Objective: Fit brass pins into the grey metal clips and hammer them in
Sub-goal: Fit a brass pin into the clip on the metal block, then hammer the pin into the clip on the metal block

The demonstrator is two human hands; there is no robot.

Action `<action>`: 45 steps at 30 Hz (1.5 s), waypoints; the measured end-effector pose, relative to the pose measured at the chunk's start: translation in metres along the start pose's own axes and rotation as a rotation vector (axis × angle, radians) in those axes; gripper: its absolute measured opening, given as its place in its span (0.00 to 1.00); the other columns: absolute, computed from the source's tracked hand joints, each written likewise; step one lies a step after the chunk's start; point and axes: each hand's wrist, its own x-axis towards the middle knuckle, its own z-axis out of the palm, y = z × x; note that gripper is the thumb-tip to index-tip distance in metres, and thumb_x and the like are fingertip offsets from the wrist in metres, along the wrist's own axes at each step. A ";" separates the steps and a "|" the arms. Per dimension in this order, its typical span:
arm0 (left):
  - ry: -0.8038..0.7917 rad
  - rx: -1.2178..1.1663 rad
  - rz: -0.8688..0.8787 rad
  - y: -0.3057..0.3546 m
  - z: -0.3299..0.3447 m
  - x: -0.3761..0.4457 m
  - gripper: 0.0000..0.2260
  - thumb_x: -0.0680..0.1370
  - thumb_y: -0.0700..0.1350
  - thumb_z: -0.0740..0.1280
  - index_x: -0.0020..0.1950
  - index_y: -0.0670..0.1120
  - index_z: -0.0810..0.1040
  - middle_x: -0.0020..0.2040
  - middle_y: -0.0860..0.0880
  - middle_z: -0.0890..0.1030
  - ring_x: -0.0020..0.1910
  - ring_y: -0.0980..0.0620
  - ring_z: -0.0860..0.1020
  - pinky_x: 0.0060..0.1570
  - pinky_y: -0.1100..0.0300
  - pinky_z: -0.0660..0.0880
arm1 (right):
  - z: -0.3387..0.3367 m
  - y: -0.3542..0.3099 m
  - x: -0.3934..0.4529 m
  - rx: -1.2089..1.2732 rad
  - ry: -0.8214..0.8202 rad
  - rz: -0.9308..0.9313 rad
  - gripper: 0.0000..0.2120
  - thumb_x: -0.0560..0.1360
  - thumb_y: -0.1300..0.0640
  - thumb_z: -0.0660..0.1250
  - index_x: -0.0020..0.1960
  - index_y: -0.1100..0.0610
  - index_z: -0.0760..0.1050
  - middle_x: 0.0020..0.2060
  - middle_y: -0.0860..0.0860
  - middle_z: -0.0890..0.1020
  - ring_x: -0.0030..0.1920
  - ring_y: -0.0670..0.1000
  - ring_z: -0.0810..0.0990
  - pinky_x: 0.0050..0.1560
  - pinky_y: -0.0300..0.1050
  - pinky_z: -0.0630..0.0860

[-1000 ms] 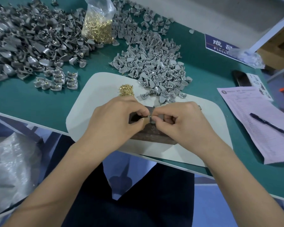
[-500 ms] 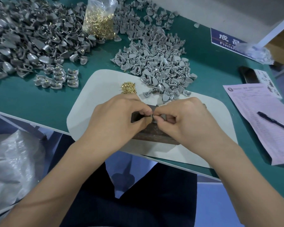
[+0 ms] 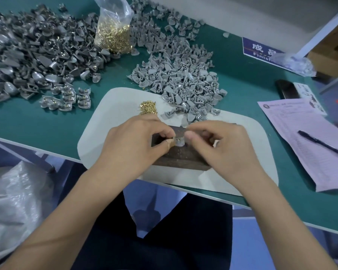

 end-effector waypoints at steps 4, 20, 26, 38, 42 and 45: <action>0.006 0.010 -0.001 0.002 0.000 0.000 0.03 0.74 0.57 0.72 0.46 0.62 0.81 0.45 0.63 0.78 0.43 0.73 0.70 0.34 0.64 0.65 | -0.022 0.045 -0.019 -0.295 0.218 0.363 0.10 0.78 0.40 0.66 0.50 0.46 0.76 0.43 0.43 0.79 0.45 0.46 0.78 0.40 0.46 0.72; -0.014 0.080 0.012 0.003 -0.001 0.003 0.02 0.75 0.57 0.71 0.46 0.61 0.81 0.44 0.60 0.78 0.43 0.64 0.71 0.35 0.63 0.67 | -0.046 0.012 -0.041 0.060 -0.029 0.314 0.11 0.83 0.39 0.58 0.50 0.43 0.73 0.33 0.43 0.80 0.31 0.46 0.74 0.34 0.50 0.73; -0.012 0.093 0.023 0.003 -0.001 0.005 0.02 0.75 0.57 0.72 0.44 0.62 0.81 0.43 0.60 0.78 0.42 0.59 0.70 0.37 0.59 0.70 | -0.045 -0.009 -0.040 -0.324 -0.004 0.109 0.15 0.82 0.37 0.53 0.68 0.30 0.65 0.43 0.38 0.81 0.48 0.48 0.74 0.38 0.45 0.66; 0.009 0.101 0.058 0.002 0.001 0.005 0.01 0.75 0.56 0.72 0.43 0.63 0.81 0.42 0.60 0.77 0.43 0.60 0.70 0.34 0.64 0.65 | -0.027 -0.019 -0.046 -0.378 0.141 0.066 0.17 0.82 0.40 0.55 0.69 0.35 0.69 0.41 0.44 0.85 0.42 0.53 0.76 0.35 0.43 0.66; 0.007 0.089 0.043 0.001 0.000 0.006 0.02 0.74 0.57 0.73 0.45 0.62 0.82 0.42 0.61 0.77 0.43 0.61 0.69 0.35 0.64 0.65 | -0.017 -0.024 -0.050 -0.387 0.043 0.058 0.16 0.82 0.42 0.56 0.68 0.38 0.73 0.39 0.48 0.85 0.38 0.60 0.81 0.32 0.47 0.71; 0.003 0.097 0.041 0.000 0.000 0.008 0.01 0.75 0.58 0.72 0.44 0.63 0.82 0.41 0.61 0.77 0.43 0.61 0.69 0.35 0.64 0.66 | -0.023 -0.023 -0.048 -0.428 0.119 0.046 0.15 0.82 0.42 0.57 0.67 0.38 0.72 0.39 0.45 0.85 0.37 0.54 0.79 0.33 0.43 0.67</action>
